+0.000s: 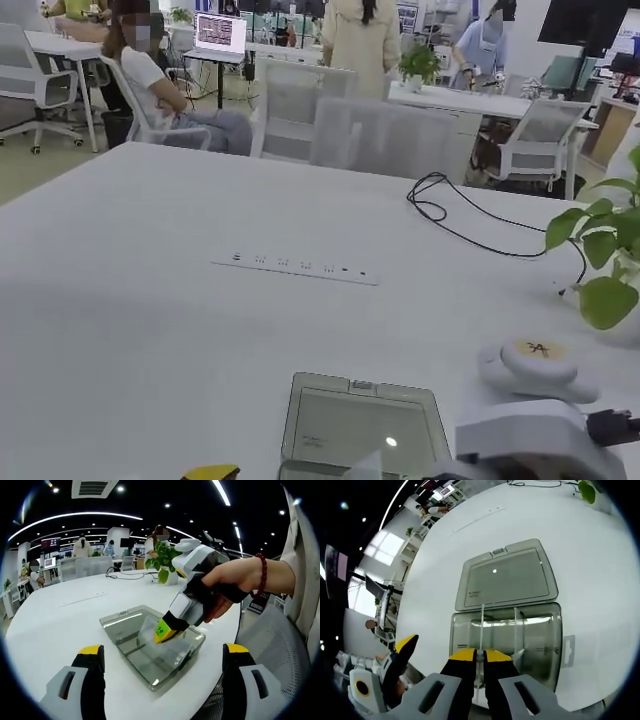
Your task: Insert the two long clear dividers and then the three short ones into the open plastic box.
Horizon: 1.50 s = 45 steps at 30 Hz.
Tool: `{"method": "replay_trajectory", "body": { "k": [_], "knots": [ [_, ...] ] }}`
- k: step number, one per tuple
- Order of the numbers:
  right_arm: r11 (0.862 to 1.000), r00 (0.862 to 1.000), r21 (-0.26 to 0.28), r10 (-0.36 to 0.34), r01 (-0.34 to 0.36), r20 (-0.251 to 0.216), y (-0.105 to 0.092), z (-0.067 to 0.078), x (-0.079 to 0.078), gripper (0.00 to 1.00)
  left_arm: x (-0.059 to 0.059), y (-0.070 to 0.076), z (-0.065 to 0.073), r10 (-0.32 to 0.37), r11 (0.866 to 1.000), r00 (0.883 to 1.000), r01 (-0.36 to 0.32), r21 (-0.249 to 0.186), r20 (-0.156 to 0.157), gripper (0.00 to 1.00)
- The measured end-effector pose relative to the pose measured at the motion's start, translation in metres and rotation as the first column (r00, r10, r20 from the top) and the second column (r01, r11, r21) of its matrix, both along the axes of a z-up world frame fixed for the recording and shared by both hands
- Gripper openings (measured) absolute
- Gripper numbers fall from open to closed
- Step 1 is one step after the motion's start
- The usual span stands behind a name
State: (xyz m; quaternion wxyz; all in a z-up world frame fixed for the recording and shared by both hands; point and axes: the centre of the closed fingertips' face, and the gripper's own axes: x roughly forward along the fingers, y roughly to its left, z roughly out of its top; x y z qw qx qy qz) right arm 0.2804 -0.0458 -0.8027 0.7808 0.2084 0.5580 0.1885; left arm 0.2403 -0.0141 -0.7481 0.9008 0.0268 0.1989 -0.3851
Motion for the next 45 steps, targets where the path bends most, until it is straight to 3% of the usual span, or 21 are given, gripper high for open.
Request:
{"method": "replay_trajectory", "body": {
  "k": [17,25,32,45],
  "knots": [
    [1.0,1.0,-0.009,-0.001,0.001,-0.03,0.001,-0.007,-0.001,0.06,0.0,-0.001,-0.001,0.003,1.0,1.0,-0.003,-0.003,-0.012,0.99],
    [0.995,0.998,-0.072,0.064,-0.064,-0.009,0.002,-0.007,0.001,0.06,0.0,0.0,0.0,0.005,1.0,1.0,-0.005,-0.005,-0.011,0.98],
    [0.967,0.982,-0.179,0.189,-0.183,0.019,0.005,-0.006,0.001,0.06,0.001,0.0,0.0,0.004,1.0,1.0,-0.004,-0.006,-0.01,0.98],
    [0.906,0.948,-0.311,0.316,-0.287,0.045,0.01,-0.008,0.001,0.07,0.003,0.002,0.001,0.014,1.0,1.0,-0.014,-0.016,-0.011,0.98]
  ]
}}
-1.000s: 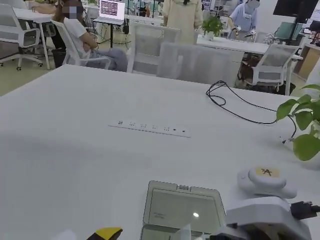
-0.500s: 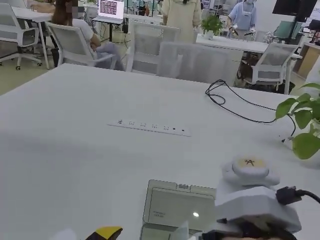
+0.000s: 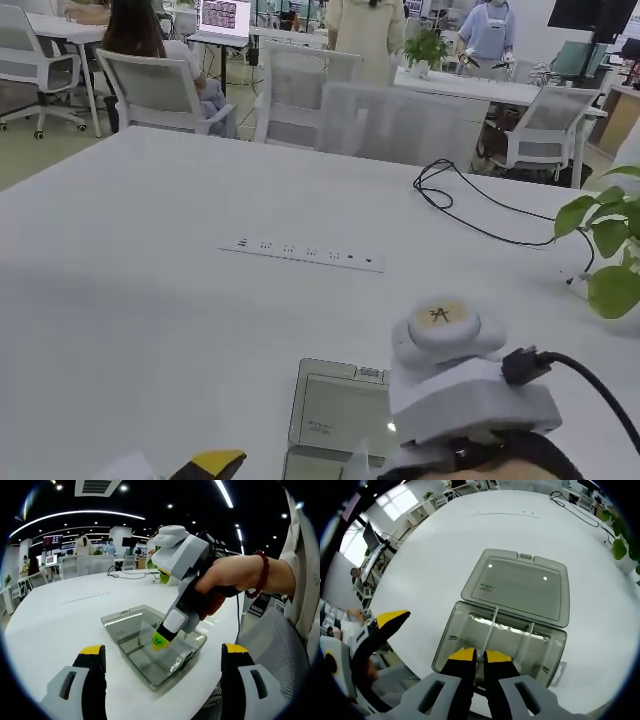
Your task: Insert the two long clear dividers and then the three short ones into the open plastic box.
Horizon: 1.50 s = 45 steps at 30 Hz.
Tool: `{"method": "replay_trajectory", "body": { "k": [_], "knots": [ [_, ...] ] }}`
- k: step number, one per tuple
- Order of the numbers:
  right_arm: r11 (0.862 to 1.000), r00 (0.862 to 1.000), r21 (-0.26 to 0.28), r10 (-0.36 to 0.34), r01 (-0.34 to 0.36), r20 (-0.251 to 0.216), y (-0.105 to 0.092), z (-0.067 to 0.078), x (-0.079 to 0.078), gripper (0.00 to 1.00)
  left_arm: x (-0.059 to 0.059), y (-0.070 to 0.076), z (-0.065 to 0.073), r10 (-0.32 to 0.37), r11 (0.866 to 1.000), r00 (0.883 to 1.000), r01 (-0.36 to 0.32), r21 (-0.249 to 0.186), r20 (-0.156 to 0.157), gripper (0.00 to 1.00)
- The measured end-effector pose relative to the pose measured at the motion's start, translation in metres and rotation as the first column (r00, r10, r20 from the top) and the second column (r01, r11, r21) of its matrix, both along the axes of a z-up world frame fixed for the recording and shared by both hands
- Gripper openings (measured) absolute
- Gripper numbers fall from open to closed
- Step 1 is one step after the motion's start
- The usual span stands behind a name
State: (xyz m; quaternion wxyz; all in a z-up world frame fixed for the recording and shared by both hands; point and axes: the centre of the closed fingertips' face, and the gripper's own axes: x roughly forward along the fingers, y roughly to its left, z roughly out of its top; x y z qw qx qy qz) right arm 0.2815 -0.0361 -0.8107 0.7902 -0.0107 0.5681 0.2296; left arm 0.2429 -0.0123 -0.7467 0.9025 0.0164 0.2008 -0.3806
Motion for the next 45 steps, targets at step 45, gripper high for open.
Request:
{"method": "replay_trajectory", "body": {
  "k": [45],
  "knots": [
    [1.0,0.992,0.019,0.003,-0.006,0.127,0.007,-0.016,0.003,0.18,0.005,0.017,0.0,0.082,0.996,0.996,-0.082,0.015,-0.015,0.97]
  ]
}}
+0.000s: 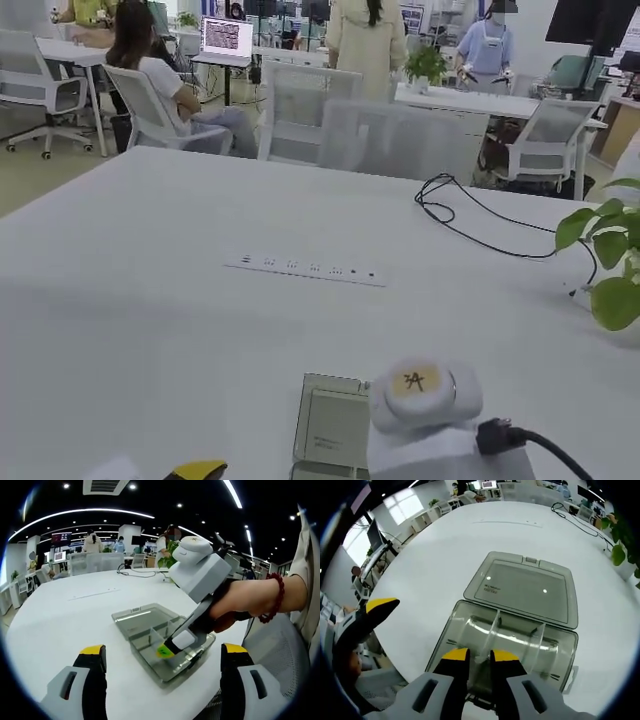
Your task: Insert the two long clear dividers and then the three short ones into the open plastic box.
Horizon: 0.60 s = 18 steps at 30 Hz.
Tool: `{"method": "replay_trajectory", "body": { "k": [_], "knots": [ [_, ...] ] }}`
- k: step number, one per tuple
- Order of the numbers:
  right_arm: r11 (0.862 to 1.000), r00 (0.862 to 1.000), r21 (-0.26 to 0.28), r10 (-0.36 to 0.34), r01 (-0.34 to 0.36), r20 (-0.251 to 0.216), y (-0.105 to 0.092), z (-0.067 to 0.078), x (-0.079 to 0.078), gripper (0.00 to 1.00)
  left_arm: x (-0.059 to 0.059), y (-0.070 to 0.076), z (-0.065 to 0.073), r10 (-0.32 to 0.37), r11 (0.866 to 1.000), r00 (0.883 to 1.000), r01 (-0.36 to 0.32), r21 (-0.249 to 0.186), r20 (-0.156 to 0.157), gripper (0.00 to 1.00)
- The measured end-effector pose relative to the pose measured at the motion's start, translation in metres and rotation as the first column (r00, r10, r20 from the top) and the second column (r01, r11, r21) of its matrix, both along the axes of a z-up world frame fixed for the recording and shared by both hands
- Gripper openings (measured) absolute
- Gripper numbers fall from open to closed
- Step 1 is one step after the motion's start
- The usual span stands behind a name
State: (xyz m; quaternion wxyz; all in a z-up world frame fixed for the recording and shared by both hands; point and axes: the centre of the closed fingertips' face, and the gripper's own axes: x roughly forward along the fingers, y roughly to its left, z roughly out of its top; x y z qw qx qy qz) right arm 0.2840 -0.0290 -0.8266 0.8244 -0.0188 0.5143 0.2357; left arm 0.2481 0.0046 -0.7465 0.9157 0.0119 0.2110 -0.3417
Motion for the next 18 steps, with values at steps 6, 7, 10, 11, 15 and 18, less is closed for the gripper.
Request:
{"method": "replay_trajectory", "body": {
  "k": [6,7,10,11,15,18],
  "knots": [
    [1.0,1.0,0.022,0.017,-0.017,0.018,-0.001,0.007,-0.001,0.24,0.0,0.002,0.001,0.013,1.0,1.0,-0.013,-0.002,-0.006,0.97],
    [1.0,1.0,0.023,0.018,-0.019,0.018,-0.002,0.008,-0.001,0.24,-0.001,0.002,0.001,0.014,1.0,1.0,-0.014,-0.003,-0.008,0.97],
    [0.999,1.0,0.036,0.02,-0.021,0.021,-0.003,0.012,-0.002,0.27,-0.001,0.002,0.002,0.014,1.0,1.0,-0.014,-0.002,-0.006,0.97],
    [0.999,1.0,0.041,0.021,-0.022,0.022,-0.004,0.014,-0.002,0.27,-0.001,0.002,0.002,0.015,1.0,1.0,-0.015,-0.002,-0.006,0.97],
    [0.998,0.999,0.053,0.024,-0.025,0.029,-0.009,0.022,-0.003,0.3,-0.001,0.002,0.003,0.016,1.0,1.0,-0.016,0.001,-0.006,0.97],
    [0.998,0.999,0.065,0.024,-0.026,0.028,-0.014,0.026,-0.005,0.32,-0.002,0.002,0.004,0.014,1.0,1.0,-0.014,0.007,-0.005,0.96]
  ]
}}
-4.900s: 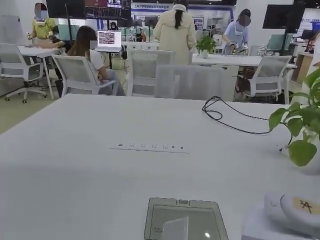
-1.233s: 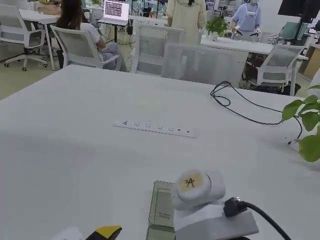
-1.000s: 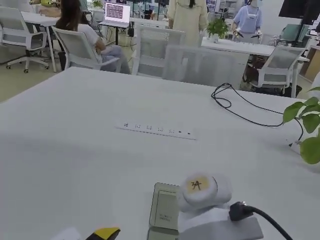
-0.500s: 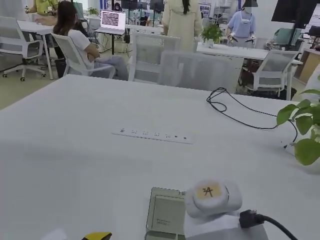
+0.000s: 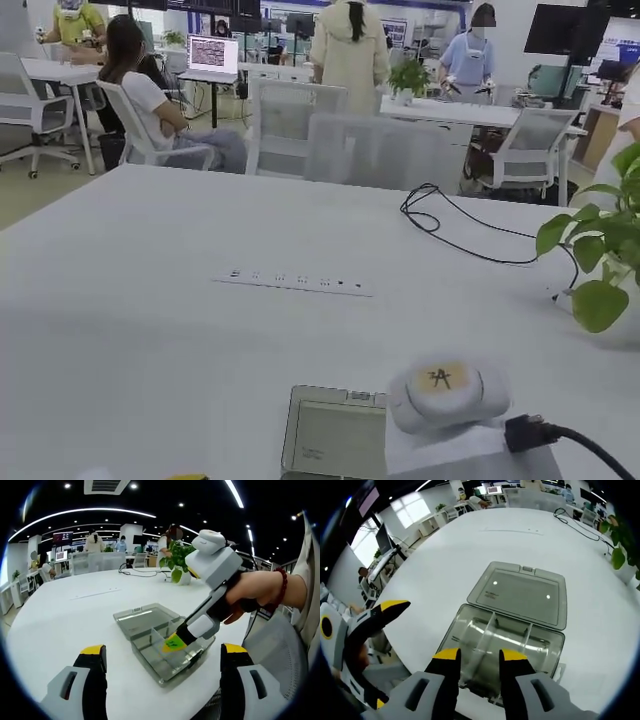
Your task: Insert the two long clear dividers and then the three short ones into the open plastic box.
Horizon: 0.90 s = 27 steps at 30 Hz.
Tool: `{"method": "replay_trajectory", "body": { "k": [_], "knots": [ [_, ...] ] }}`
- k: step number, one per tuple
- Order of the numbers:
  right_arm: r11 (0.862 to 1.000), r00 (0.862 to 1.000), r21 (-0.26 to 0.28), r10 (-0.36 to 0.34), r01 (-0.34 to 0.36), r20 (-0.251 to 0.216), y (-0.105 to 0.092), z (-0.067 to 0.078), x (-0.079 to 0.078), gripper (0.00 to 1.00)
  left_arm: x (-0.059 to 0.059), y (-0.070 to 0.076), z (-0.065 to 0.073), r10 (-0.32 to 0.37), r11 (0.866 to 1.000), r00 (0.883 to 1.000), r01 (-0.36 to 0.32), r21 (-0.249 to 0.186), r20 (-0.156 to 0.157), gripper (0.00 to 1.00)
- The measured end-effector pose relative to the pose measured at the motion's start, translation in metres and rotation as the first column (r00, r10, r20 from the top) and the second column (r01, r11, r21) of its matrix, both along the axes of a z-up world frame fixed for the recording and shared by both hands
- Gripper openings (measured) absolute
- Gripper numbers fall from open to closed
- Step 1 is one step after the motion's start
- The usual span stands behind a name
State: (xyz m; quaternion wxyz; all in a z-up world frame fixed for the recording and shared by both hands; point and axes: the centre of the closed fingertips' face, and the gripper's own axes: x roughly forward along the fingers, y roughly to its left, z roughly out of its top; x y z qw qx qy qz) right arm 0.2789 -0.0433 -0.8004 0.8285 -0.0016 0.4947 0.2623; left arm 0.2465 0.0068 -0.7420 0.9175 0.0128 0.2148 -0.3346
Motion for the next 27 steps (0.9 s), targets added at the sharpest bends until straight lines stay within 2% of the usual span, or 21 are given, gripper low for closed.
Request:
{"method": "replay_trajectory", "body": {
  "k": [10,22,27],
  "knots": [
    [0.999,1.0,0.036,0.011,-0.012,0.016,-0.016,0.011,-0.002,0.33,-0.003,-0.002,0.004,0.003,1.0,1.0,-0.003,-0.004,0.003,0.97],
    [0.994,0.995,0.065,0.079,-0.083,0.061,-0.035,0.023,-0.01,0.39,-0.005,-0.002,0.003,0.009,1.0,1.0,-0.009,0.011,0.0,0.97],
    [0.991,0.994,0.091,0.09,-0.096,0.064,-0.045,0.026,-0.013,0.42,-0.006,-0.004,0.004,0.009,1.0,1.0,-0.009,0.013,0.0,0.97]
  ]
}}
